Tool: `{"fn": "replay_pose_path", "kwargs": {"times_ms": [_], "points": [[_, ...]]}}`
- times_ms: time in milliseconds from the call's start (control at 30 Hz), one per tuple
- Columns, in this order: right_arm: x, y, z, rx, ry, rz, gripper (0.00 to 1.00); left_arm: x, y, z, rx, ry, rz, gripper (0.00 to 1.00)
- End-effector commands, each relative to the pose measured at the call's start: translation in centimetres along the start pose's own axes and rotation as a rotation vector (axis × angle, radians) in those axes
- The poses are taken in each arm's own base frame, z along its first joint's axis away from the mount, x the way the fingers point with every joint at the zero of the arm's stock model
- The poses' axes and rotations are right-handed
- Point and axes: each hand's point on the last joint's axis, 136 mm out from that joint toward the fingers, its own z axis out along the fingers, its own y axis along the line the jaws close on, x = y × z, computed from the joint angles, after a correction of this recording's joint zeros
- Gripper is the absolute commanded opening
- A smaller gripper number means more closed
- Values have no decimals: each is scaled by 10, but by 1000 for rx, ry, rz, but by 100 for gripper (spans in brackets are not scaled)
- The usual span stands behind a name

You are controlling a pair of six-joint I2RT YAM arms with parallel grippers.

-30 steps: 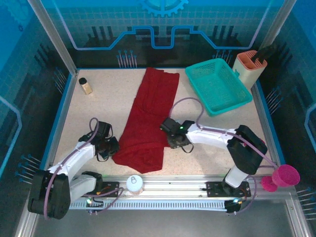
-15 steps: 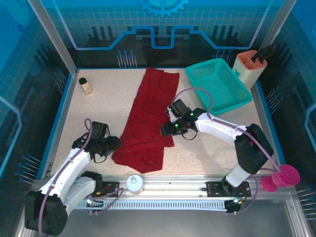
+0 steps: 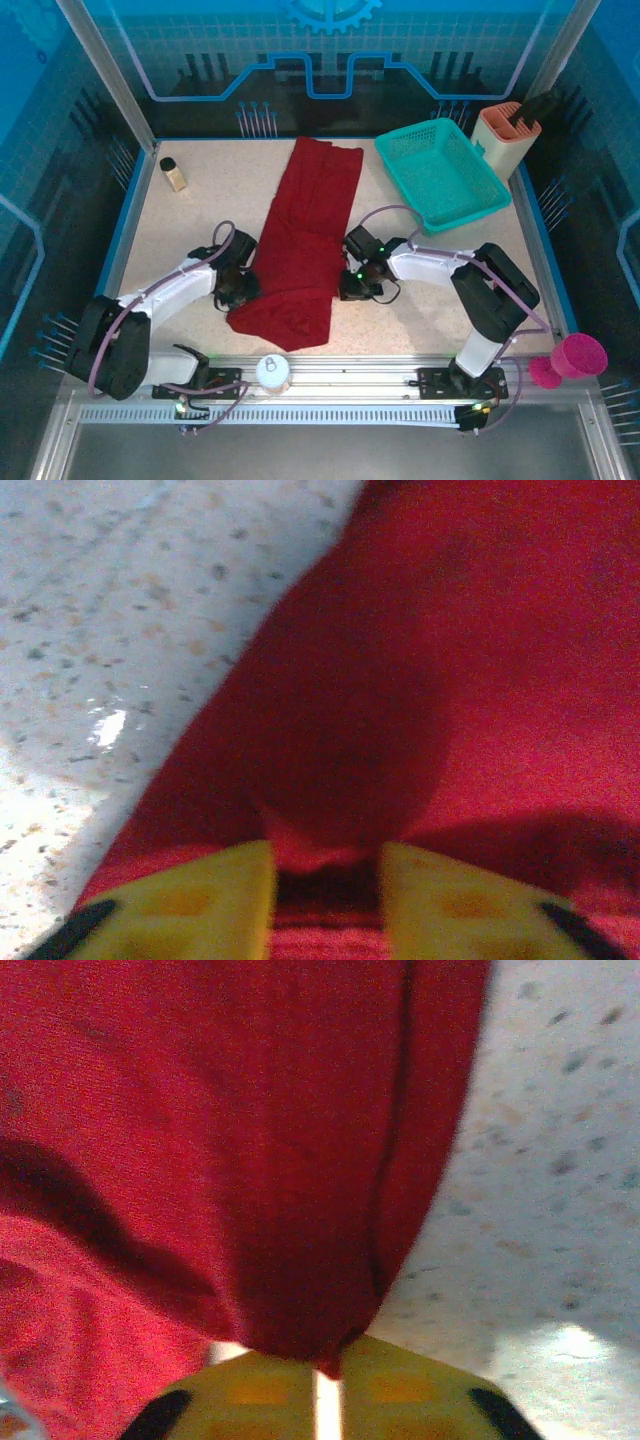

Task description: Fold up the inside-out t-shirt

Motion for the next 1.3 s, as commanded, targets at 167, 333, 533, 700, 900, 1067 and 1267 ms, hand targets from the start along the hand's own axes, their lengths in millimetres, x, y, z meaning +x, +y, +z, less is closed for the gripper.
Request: {"fn": "replay_pose_path", "kwargs": {"times_ms": [167, 333, 533, 700, 900, 1067, 1267], "points": [[-4, 65, -41, -246, -9, -84, 4, -24, 33, -28, 4, -146, -151, 0], [-2, 108, -65, -402, 1, -81, 4, -31, 40, -51, 85, -211, -182, 0], [-12, 116, -79, -416, -36, -64, 4, -3, -24, -38, 302, 0, -43, 70], [-22, 110, -89, -430, -55, -25, 4, 10, -25, -11, 205, 40, -29, 68], [-31, 100, -97, -419, -83, -10, 4, 17, -10, 7, 132, 60, -83, 59], [-40, 89, -105, -410, -110, 9, 5, 21, 2, 0, 102, 40, -102, 60], [-42, 88, -109, -427, -104, 9, 5, 35, 18, -11, 88, 35, -111, 69]]}}
